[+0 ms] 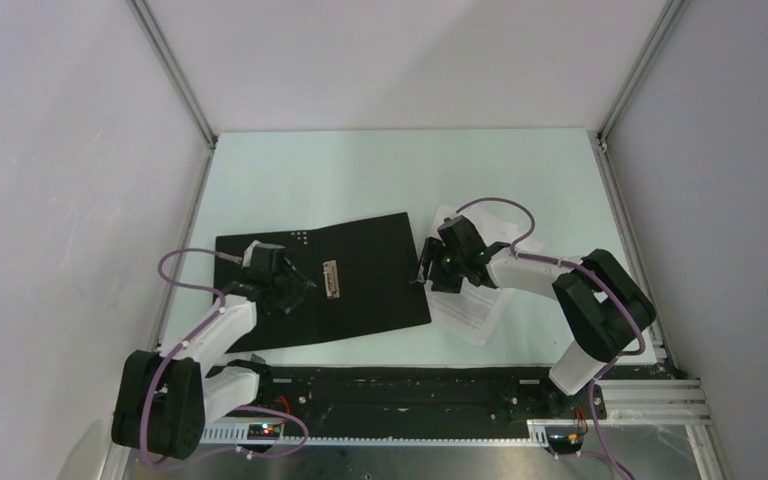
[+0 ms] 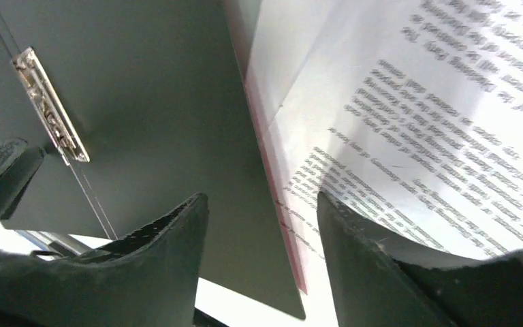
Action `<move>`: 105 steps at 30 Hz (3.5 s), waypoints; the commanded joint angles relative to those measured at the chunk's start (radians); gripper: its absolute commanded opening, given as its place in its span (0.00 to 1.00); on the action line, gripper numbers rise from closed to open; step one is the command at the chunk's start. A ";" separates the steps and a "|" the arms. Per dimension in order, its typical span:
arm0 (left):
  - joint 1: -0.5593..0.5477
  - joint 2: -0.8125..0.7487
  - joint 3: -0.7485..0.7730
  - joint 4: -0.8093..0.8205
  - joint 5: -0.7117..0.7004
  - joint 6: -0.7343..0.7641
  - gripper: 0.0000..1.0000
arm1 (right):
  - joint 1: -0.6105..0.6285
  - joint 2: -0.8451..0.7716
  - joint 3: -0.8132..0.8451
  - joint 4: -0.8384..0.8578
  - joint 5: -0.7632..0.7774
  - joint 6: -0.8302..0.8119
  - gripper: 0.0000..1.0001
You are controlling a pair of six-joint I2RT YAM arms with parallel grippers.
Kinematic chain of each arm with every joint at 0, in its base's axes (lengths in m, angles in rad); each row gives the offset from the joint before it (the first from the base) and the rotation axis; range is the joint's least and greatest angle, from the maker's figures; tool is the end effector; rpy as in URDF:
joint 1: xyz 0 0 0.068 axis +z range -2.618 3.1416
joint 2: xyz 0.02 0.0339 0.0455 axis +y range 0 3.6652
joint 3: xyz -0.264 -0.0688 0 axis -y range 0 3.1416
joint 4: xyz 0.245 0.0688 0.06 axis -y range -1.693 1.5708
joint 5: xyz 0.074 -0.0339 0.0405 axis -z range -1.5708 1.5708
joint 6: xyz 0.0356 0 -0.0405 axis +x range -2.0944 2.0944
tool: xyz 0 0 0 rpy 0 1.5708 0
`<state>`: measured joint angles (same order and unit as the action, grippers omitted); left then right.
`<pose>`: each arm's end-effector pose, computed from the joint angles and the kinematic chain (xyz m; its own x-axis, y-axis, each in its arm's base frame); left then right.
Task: Put the files into the folder
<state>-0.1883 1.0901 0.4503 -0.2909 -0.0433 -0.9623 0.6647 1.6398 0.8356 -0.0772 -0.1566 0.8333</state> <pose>0.1926 -0.0351 0.1616 -0.5830 -0.7234 -0.3699 -0.5541 0.6870 -0.4702 0.2491 0.2023 0.1578 -0.9172 0.2101 -0.3386 -0.0127 0.8339 0.5517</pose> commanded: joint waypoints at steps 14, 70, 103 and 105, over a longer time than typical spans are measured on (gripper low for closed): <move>0.003 0.018 -0.030 0.173 0.089 -0.003 0.59 | -0.053 -0.088 0.184 -0.389 0.322 -0.111 0.73; -0.563 1.247 1.333 -0.077 0.362 0.244 0.93 | -0.766 -0.316 -0.361 0.153 -0.073 -0.047 1.00; -0.658 1.118 1.140 -0.206 0.253 0.297 0.96 | -0.783 -0.423 -0.269 -0.193 -0.007 -0.095 0.99; -0.673 1.123 1.132 -0.204 0.260 0.264 0.96 | -0.783 -0.414 -0.260 -0.193 -0.006 -0.098 0.99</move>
<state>-0.8242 2.1906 1.6398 -0.4015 0.2153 -0.6292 -0.1219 1.2190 0.5392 -0.2630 -0.1661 0.7399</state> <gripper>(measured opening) 0.962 0.993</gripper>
